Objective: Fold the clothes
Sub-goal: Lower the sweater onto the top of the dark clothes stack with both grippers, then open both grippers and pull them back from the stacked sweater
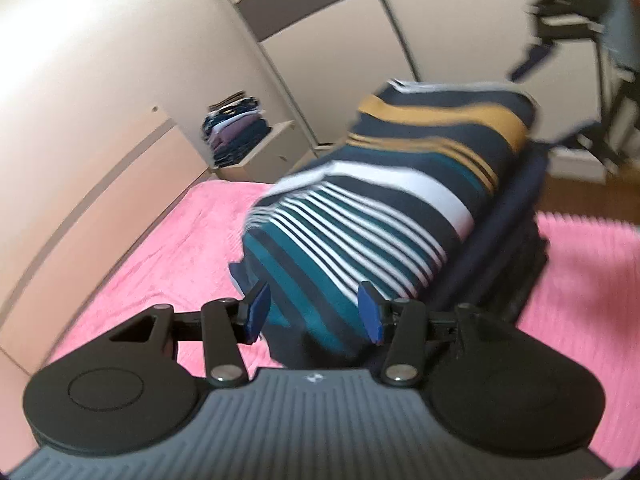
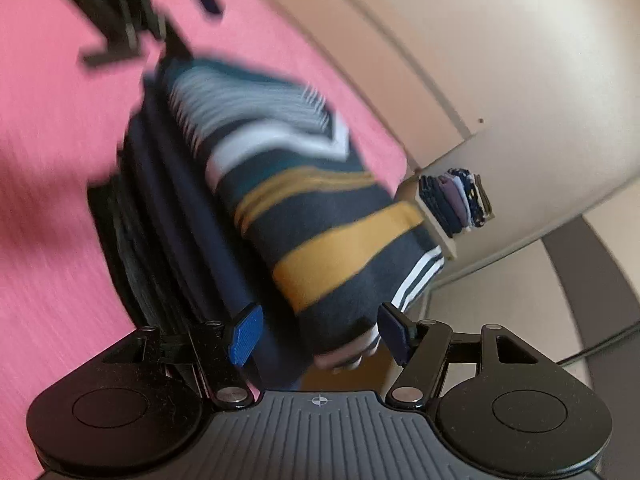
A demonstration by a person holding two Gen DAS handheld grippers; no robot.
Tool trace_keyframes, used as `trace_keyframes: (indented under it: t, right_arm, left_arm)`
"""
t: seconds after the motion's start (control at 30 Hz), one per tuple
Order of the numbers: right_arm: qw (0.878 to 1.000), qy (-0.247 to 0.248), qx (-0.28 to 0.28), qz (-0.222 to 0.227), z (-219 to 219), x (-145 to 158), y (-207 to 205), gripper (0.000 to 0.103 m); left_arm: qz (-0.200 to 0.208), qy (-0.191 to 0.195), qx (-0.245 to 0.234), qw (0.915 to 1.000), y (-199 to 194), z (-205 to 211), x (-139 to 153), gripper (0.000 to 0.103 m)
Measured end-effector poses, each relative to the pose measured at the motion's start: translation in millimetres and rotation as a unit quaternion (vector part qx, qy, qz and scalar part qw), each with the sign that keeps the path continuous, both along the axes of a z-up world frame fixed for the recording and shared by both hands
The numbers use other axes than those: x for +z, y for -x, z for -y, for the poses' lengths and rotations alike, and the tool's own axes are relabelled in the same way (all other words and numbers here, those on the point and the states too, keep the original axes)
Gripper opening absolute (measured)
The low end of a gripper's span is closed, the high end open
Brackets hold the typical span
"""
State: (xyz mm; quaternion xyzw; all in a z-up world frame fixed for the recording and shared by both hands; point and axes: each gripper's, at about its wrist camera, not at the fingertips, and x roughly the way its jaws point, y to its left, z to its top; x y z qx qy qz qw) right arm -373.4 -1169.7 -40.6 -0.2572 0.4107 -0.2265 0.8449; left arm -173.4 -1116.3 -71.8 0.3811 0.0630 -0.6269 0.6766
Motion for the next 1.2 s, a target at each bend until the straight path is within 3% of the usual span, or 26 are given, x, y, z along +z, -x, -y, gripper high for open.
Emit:
trace_keyframes:
  t: [0.1, 0.2, 0.33, 0.43, 0.63, 0.7, 0.73, 0.77, 0.87, 0.97, 1.07, 1.13, 1.2]
  right_arm:
    - [0.994, -0.06, -0.028, 0.087, 17.3, 30.2, -2.8, 0.065]
    - [0.972, -0.157, -0.086, 0.154, 57.0, 42.3, -8.5, 0.065]
    - [0.939, -0.271, -0.156, 0.143, 95.9, -1.8, 0.5, 0.064]
    - [0.944, -0.261, -0.151, 0.131, 89.6, -14.4, 9.3, 0.064]
    - [0.947, -0.251, -0.146, 0.137, 85.9, 0.2, 6.0, 0.065]
    - [0.947, -0.246, -0.146, 0.144, 82.5, 7.8, 11.1, 0.072]
    - [0.948, -0.241, -0.148, 0.147, 79.0, 10.5, 14.0, 0.087]
    - [0.948, -0.236, -0.149, 0.152, 74.2, 13.9, 19.0, 0.092]
    - [0.944, -0.237, -0.156, 0.17, 53.8, 24.6, 41.0, 0.092]
    - [0.93, -0.265, -0.179, 0.182, 24.2, 26.1, 68.3, 0.102]
    - [0.916, -0.302, -0.197, 0.177, -5.7, 19.9, 91.4, 0.102]
    - [0.906, -0.327, -0.208, 0.173, -25.7, 15.8, 106.8, 0.102]
    - [0.891, -0.353, -0.228, 0.173, -45.8, 12.2, 121.5, 0.102]
  left_arm:
    - [-0.025, -0.009, 0.015, 0.9995, -4.3, 23.5, 3.6, 0.043]
    - [-0.045, -0.042, 0.026, 0.9978, -5.9, 39.7, -5.9, 0.043]
    - [-0.059, -0.054, 0.039, 0.9961, -3.7, 39.6, -10.3, 0.043]
    - [-0.061, -0.063, 0.028, 0.9957, 2.0, 36.8, -7.2, 0.043]
    - [-0.052, -0.067, 0.051, 0.9951, 4.4, 38.6, -2.8, 0.043]
    - [-0.048, -0.067, 0.058, 0.9949, 8.5, 34.6, 4.0, 0.044]
    - [-0.049, -0.066, 0.061, 0.9947, 10.7, 30.8, 7.9, 0.046]
    - [-0.05, -0.065, 0.064, 0.9946, 12.8, 26.9, 11.8, 0.051]
    - [-0.062, -0.058, 0.086, 0.9926, 18.4, 6.5, 19.7, 0.064]
    - [-0.107, -0.06, 0.132, 0.9836, 30.1, -29.0, 20.0, 0.07]
    - [-0.157, -0.063, 0.18, 0.9691, 43.5, -67.9, 20.1, 0.086]
    - [-0.19, -0.065, 0.213, 0.9562, 52.6, -93.8, 20.1, 0.09]
    - [-0.23, -0.067, 0.252, 0.9376, 61.8, -119.4, 19.7, 0.09]
